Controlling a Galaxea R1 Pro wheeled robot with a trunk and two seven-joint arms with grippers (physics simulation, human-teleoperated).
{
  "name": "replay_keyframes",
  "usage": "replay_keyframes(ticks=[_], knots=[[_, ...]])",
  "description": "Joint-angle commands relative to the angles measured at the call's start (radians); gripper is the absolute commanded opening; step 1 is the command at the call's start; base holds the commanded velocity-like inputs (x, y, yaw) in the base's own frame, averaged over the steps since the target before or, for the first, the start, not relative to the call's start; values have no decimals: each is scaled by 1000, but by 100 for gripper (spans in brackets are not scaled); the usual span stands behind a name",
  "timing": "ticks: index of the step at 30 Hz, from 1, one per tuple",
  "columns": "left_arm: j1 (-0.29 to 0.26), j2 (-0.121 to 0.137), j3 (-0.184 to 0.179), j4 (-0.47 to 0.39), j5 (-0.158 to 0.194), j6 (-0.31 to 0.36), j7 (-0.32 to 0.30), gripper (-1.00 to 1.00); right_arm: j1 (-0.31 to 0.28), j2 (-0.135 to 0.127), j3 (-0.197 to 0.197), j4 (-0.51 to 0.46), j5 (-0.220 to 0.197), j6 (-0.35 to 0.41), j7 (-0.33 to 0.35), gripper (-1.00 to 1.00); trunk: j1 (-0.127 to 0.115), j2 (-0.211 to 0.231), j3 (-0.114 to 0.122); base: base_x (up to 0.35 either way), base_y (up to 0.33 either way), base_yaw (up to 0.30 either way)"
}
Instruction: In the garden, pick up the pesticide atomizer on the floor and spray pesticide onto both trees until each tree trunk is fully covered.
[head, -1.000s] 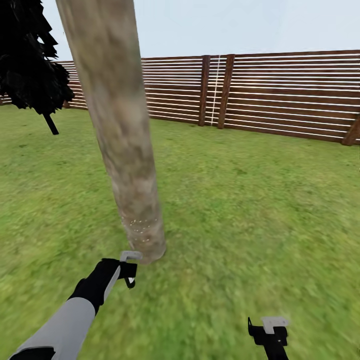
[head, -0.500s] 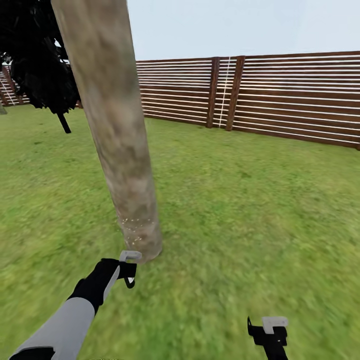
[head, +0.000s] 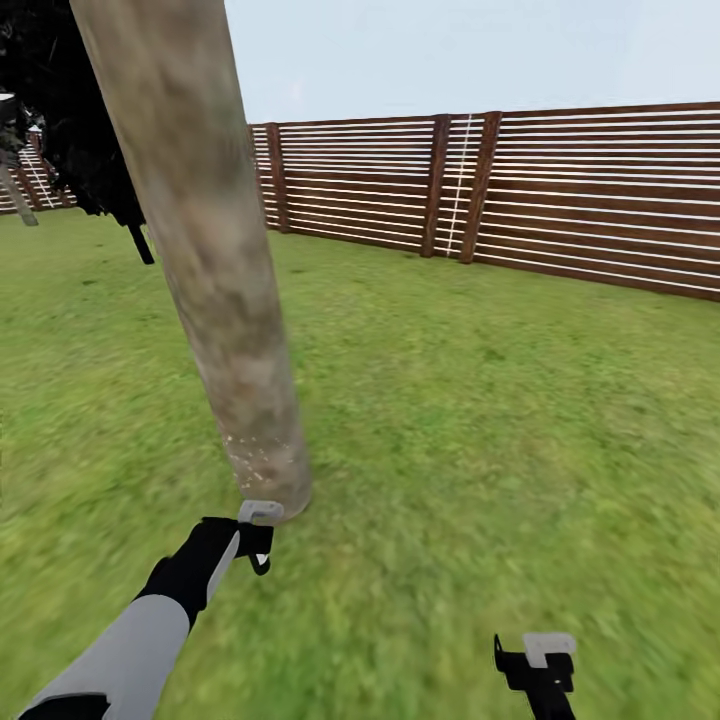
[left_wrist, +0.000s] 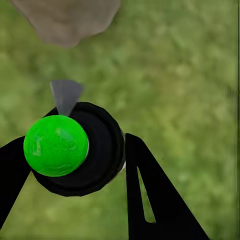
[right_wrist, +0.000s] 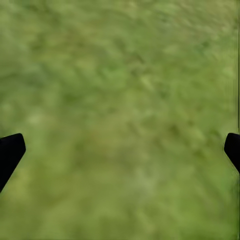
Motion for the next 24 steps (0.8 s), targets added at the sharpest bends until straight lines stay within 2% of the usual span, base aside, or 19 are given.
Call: replay_keyframes(ticks=[1,10,11,12,14,20,24], knots=[[0,-1,7,-2,-10,5,-8,-100,0,-1,9,0,-6,-1,-3,100,0,0,-1,116,-277,24],[0,2,7,-2,-10,5,-8,-100,0,-1,9,-1,-6,-1,-2,100,0,0,-1,15,-277,11],[0,7,25,-2,-11,6,-8,-100,0,0,10,-1,-6,-1,-3,100,0,0,-1,6,-277,255],[0,9,75,-2,-13,3,-8,-100,0,0,10,-1,-6,-1,-3,100,0,0,-1,105,-272,273],[0,11,89,-2,-15,2,-8,-100,0,1,10,-1,-6,-1,-3,100,0,0,-1,148,-256,276],[0,10,95,-2,-21,2,-8,-100,0,1,10,-1,-6,-1,-3,100,0,0,-1,224,-206,277],[0,9,92,-2,-20,2,33,-100,0,1,10,-1,-6,-1,-3,100,0,0,-1,273,-166,132]])
